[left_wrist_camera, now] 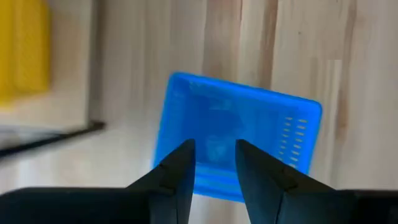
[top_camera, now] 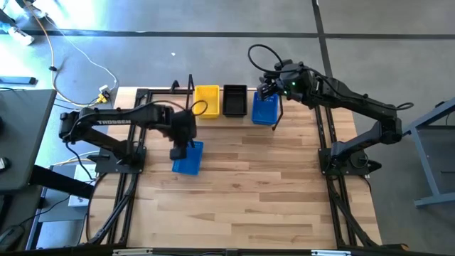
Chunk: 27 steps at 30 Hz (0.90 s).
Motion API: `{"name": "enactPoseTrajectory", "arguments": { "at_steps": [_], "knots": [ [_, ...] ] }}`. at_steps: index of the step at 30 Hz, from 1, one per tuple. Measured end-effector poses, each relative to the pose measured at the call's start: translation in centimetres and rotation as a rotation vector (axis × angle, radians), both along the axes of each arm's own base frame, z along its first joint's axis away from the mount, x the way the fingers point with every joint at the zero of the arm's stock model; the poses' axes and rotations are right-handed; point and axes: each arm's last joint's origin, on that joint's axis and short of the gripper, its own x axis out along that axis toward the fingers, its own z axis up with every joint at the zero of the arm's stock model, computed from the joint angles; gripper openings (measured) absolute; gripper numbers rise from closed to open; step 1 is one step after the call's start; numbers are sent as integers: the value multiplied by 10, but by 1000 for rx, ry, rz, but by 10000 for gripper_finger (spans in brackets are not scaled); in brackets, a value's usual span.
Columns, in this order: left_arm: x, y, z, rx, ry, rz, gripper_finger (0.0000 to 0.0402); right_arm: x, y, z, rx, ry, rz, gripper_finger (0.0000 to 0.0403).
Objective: Stack baskets on shelf by color
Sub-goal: Stack the blue bin on top of the other blue stacked bins on the shelf
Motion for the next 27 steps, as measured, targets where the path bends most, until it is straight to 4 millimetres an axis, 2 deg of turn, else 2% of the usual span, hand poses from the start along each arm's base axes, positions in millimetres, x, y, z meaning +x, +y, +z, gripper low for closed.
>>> {"name": "enactPoseTrajectory", "arguments": {
  "at_steps": [5,15,22,27],
  "knots": [
    [-11,-14,-7,-55,32,199,102,1,1,0,31,-19,24,149],
    [-25,-27,-28,-158,125,513,115,2,3,-1,72,-32,92,149],
    [-33,-31,-49,-185,189,662,147,2,8,-4,109,0,144,149],
    [-37,-30,-59,-163,207,735,152,1,15,-9,151,35,147,149]
  ]
}}
